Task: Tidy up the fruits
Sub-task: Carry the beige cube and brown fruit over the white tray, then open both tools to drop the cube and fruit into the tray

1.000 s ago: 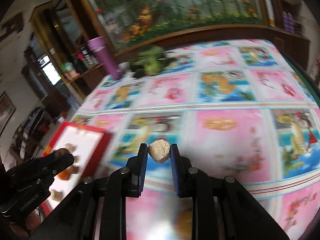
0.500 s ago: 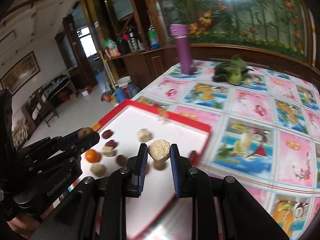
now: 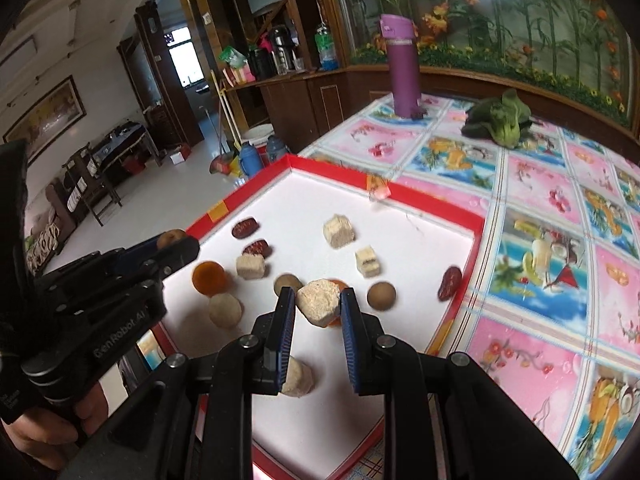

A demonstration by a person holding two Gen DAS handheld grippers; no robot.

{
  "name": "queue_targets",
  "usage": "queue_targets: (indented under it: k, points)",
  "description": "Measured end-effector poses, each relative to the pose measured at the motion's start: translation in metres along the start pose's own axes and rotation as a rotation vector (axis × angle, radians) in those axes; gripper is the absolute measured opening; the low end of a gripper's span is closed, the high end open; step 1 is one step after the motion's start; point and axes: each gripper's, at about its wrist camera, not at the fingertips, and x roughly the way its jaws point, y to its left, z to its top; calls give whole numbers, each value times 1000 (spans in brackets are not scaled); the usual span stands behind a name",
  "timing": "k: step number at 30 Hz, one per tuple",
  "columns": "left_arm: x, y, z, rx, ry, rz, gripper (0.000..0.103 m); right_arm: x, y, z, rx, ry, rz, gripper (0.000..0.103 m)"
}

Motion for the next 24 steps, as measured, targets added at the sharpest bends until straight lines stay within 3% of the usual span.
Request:
queue_targets:
  k: [16, 24]
  points:
    - [18, -2, -10, 28, 36, 37, 27, 24, -20, -11, 51, 65, -44, 21]
    - [30, -3, -13, 39, 64, 52, 27, 26, -22, -10, 47, 47, -64, 21]
